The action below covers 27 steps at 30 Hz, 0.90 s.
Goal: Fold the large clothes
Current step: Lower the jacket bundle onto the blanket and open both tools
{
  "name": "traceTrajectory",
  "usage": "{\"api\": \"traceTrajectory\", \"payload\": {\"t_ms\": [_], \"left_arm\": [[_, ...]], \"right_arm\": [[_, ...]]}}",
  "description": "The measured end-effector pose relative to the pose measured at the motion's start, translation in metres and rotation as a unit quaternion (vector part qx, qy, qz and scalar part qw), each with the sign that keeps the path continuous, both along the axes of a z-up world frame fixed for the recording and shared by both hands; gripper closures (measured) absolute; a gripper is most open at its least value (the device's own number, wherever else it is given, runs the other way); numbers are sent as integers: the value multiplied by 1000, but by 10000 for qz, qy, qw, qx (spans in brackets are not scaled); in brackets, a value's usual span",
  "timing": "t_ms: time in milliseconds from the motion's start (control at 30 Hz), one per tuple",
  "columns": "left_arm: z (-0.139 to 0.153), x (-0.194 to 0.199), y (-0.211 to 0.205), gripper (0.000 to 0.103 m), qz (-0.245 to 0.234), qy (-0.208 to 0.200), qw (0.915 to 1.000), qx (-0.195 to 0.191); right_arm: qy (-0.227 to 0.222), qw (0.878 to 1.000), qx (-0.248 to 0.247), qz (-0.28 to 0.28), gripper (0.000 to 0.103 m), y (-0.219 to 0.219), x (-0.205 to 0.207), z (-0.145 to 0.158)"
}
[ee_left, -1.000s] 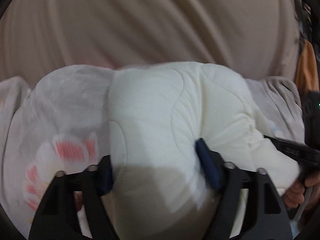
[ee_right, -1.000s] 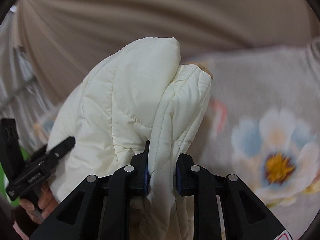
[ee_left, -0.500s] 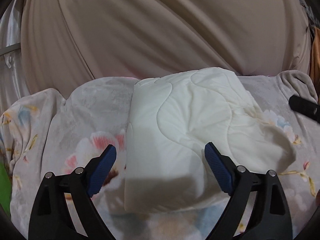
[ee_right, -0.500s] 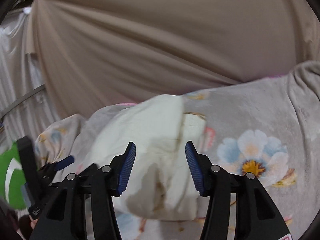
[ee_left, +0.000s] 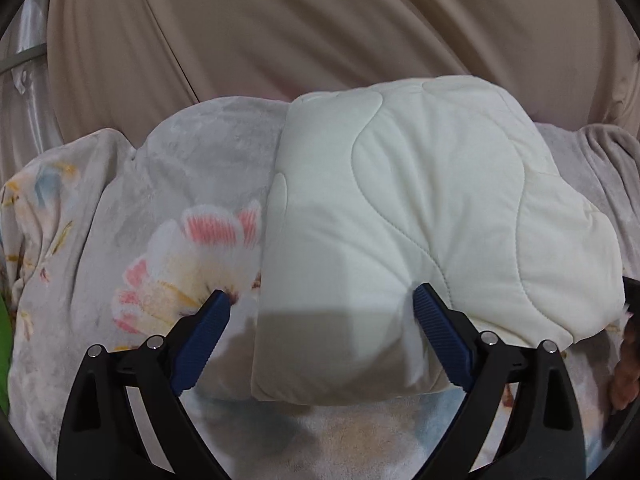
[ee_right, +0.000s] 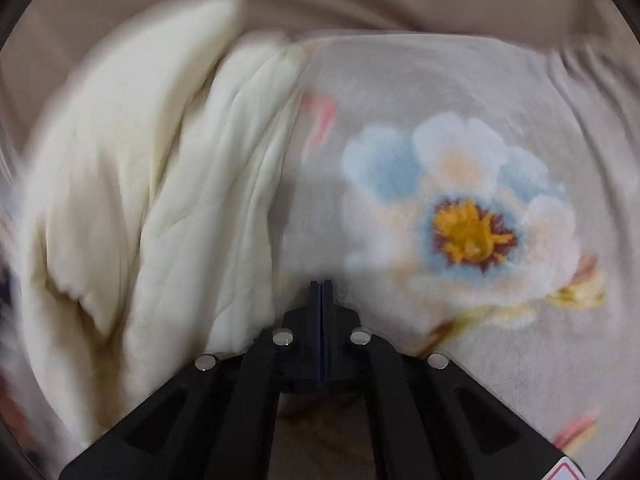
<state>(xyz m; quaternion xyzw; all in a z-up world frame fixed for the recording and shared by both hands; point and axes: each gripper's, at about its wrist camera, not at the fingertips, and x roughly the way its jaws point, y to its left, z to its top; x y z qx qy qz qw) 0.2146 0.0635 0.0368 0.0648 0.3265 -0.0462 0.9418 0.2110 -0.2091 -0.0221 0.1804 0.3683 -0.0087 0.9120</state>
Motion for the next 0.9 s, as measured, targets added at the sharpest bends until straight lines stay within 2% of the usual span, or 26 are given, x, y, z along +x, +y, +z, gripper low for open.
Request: {"api": "traceTrajectory", "payload": {"t_ms": [67,100,133,167,200,233,400,433,467,533,567,600,667,733,767,833,900], "left_arm": [[5,0,5,12,-54,57,9998,-155],[8,0,7,12,-62,61,9997,-237],[9,0,7,12,-62,67,9996,-264],[10,1,7,12,-51,81,9996,-279],[10,0,7,12,-41,89,9995,-294],[12,-1,7,12,-39,77,9995,-317],[37,-14,12,13,-77,-232,9980,-585],[41,-14,13,13,-91,-262,9978,-598],[44,-13,12,13,-110,-269,9978,-594],[42,-8,9,13,-72,-230,9985,-493],[37,-3,5,13,-56,-178,9991,-381],[29,3,1,12,-31,-93,9996,-248],[11,12,-4,11,-90,74,9996,-240],[1,16,-7,10,-103,137,9994,-296],[-1,16,-10,10,-87,132,9996,-224],[-1,12,-14,10,-3,-4,10000,53],[2,6,-13,11,7,-83,9999,152]], "right_arm": [[-638,9979,-55,-92,98,-6,-16,29],[-814,9967,49,-51,91,-6,-21,40],[-968,9947,304,138,89,-4,-23,53],[-984,9935,462,326,83,0,-21,60],[-974,9916,624,575,61,7,-16,67],[-992,9902,687,697,46,14,-11,70],[-519,9902,497,1198,48,58,29,55],[-522,9900,405,1244,78,63,31,52],[-657,9894,273,1263,89,67,30,55],[-1147,9868,25,1140,94,69,13,73],[-1315,9858,-81,1041,95,67,8,78],[-1275,9871,-207,951,95,68,12,79],[-791,9908,-654,884,95,72,34,51],[-625,9898,-940,865,92,78,43,25],[-624,9882,-1129,820,92,83,42,22],[-571,9888,-1147,769,90,85,40,31],[-719,9906,-990,612,89,83,25,50]]}}
